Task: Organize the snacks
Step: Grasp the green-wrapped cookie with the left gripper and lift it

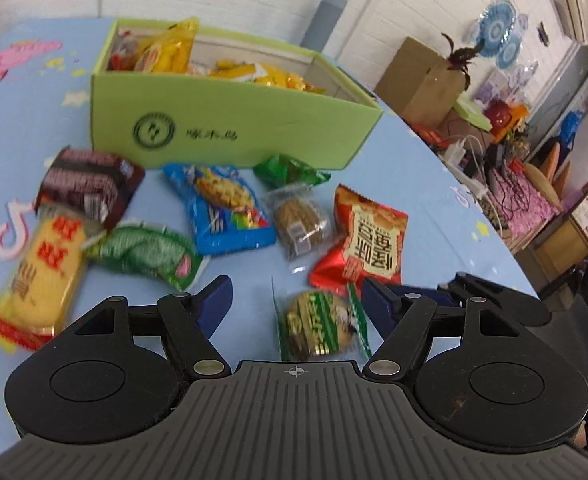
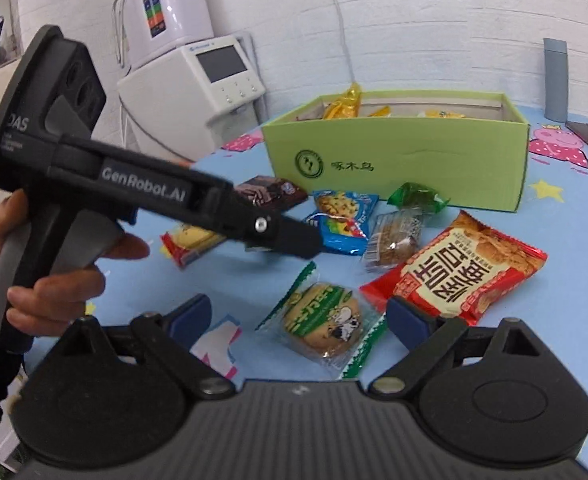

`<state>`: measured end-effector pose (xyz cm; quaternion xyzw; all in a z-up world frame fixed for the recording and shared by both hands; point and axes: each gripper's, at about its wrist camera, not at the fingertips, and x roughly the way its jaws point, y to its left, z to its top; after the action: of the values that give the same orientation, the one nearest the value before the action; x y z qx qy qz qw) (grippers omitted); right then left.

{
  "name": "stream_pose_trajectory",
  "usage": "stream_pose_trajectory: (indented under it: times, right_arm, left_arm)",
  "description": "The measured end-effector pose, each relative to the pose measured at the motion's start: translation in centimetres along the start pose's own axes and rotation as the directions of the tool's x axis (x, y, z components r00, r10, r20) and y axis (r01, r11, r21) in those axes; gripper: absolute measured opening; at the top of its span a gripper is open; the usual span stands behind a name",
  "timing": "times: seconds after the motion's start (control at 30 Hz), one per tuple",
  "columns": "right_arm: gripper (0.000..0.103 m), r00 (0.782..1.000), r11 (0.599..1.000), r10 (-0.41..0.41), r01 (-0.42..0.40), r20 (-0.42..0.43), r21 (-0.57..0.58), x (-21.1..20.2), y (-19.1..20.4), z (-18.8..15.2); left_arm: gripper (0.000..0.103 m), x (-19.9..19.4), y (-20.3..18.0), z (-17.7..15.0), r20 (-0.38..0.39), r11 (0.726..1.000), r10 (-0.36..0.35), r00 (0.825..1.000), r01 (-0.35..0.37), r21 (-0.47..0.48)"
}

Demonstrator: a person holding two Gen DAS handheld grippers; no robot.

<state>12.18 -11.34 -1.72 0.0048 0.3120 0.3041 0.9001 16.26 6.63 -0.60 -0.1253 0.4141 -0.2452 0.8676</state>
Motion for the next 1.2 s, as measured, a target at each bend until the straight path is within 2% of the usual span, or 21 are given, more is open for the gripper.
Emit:
stream_pose_trajectory:
  times: [0.1,0.2,0.33,0.47,0.57,0.67,0.83,0.9,1.0,1.1,1.2]
  right_arm:
    - [0.093,1.000,0.994,-0.010,0.007,-0.027,-0.106,1.4,0.5,1.0]
    - [0.093,0.997,0.986,-0.005,-0.007,-0.073,-0.164,3.5,0.6,1.7]
    - [0.093,0.992,0.988,-0.020,0.001,-0.122,-0.156,4.3,0.4,0.8]
    - [0.093,0.995,0.996,0.014,-0.023,-0.101,-0.081,2.4,1.4,-0.4]
    - [0.093,0.996,0.998,-0.014,0.009,-0.086,-0.065,2.2,2.1,-0.8]
    - [0.093,0.995,0.997,-0.050,0.044,-0.092,-0.067,2.6,2.2,-0.8]
    - [0.094,0.994,0.996,-0.073,0.068,-0.080,-0.061,3.3,2.0,-1.0]
    - [0.102,0.994,0.997,-0.063,0.059,-0.084,-0.051,3.3,1.8,-1.0]
    - [0.102,0.997,0.999,-0.038,0.037,-0.060,-0.013,3.0,1.2,-1.2]
    - [0.102,0.996,0.997,-0.029,0.023,-0.081,-0.077,3.0,1.5,-1.3]
    - [0.102,0.992,0.993,-0.071,0.060,-0.109,-0.101,3.2,2.2,-0.9]
  left_arm:
    - [0.059,-1.3,1.2,-1.2,0.023,0.997,-0.014,1.000,0.016,-0.080]
    - [0.060,-2.4,2.1,-1.7,0.064,0.992,0.031,0.997,-0.023,-0.126]
    - [0.060,-3.0,3.4,-2.1,0.077,0.983,0.032,0.997,-0.018,-0.184]
    - [0.060,-2.6,3.5,-2.9,0.071,0.977,0.003,0.997,0.012,-0.212]
    - [0.060,-1.4,3.1,-3.3,0.049,0.972,-0.033,0.998,0.044,-0.229]
    - [0.060,-0.6,2.4,-3.5,0.032,0.972,-0.058,0.998,0.064,-0.226]
    - [0.063,0.3,1.4,-3.5,0.029,0.983,-0.023,0.999,0.028,-0.183]
    - [0.067,0.5,1.1,-3.5,0.028,0.985,-0.018,0.999,0.023,-0.174]
    - [0.068,0.7,0.7,-3.4,0.026,0.988,-0.005,1.000,0.009,-0.155]
    - [0.070,0.8,0.6,-3.4,0.026,0.988,0.000,1.000,0.004,-0.151]
    - [0.068,0.7,0.4,-3.4,0.023,0.988,0.003,1.000,0.001,-0.153]
